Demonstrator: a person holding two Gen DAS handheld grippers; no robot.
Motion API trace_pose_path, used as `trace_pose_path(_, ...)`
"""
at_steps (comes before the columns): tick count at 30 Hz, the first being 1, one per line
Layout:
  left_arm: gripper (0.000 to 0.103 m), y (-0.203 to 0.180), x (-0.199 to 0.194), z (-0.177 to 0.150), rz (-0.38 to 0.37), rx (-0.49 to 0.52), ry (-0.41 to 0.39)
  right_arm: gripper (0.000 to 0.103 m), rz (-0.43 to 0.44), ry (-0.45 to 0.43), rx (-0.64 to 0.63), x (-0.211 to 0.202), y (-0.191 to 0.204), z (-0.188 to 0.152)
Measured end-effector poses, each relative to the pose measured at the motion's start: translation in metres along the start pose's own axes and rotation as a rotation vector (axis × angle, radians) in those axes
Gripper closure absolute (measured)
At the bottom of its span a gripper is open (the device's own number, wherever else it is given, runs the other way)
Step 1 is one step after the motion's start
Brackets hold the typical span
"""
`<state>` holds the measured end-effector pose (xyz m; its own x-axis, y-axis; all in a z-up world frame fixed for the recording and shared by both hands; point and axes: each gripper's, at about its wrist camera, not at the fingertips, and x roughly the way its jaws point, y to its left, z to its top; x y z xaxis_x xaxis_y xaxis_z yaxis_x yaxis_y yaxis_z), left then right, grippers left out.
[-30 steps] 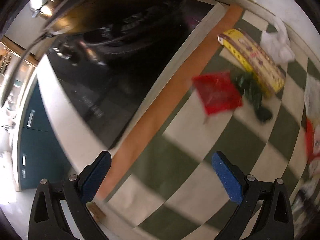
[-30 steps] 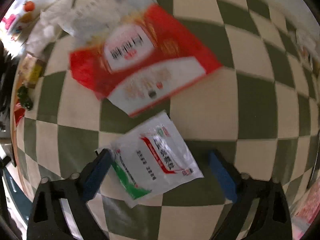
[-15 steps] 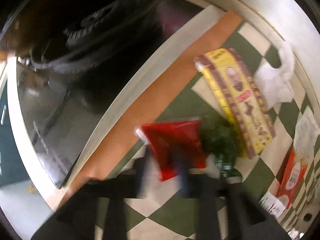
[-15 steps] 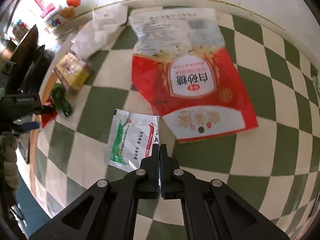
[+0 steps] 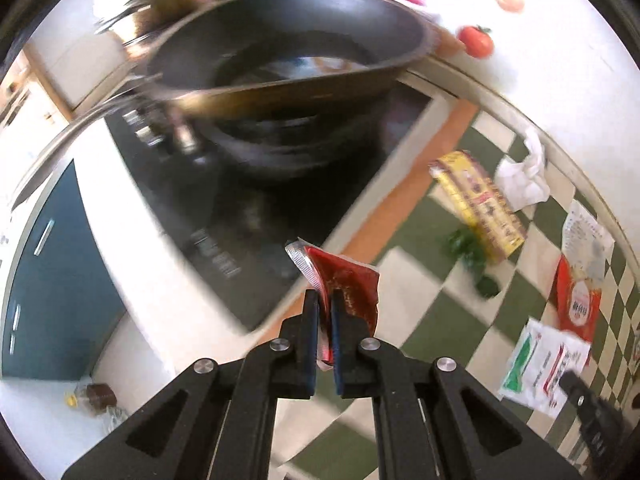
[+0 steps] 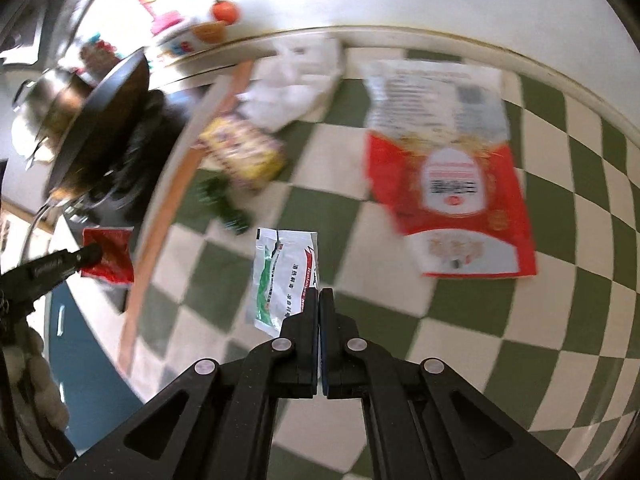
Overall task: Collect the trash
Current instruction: 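Grasp the red wrapper with the left gripper while the right grasps the white-green packet, then carry the red wrapper and packet to the bin and release both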
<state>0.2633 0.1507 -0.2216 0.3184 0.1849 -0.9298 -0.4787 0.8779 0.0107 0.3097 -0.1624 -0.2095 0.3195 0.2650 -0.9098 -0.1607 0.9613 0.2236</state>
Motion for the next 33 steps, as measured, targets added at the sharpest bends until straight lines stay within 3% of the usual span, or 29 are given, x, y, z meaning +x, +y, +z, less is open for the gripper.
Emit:
trace_pose_path(5,0.100,0.092,-0.007,-0.053,0.052,-0.122,0.030,0.103,0.077,0.028,-0.141,0.006,0.080,-0.015)
trace_pose_path(8,0.100,0.161,-0.009,-0.092,0.087,-0.247,0.065,0.103,0.133,0.072,-0.250,0.023,0.143,-0.041)
trace_pose_path(14,0.100,0.294,0.029,-0.182,0.132,-0.506,0.146,0.103,0.216,0.197,-0.496,0.093,0.286,-0.130)
trace_pose_path(19,0.100,0.384,0.135,-0.263,0.084,-0.696,0.250,0.103,0.198,0.312,-0.616,0.200,0.357,-0.213)
trace_pose_path(23,0.099,0.428,0.262,-0.324,0.008,-0.794,0.343,0.103,0.139,0.415,-0.646,0.335,0.377,-0.283)
trace_pose_path(28,0.099,0.452,0.407,-0.377,-0.091,-0.853,0.441,0.103,0.095,0.514,-0.641,0.490,0.373,-0.346)
trace_pose_path(33,0.095,0.456,0.499,-0.406,-0.077,-0.835,0.508,0.103,0.052,0.577,-0.726,0.605,0.364,-0.397)
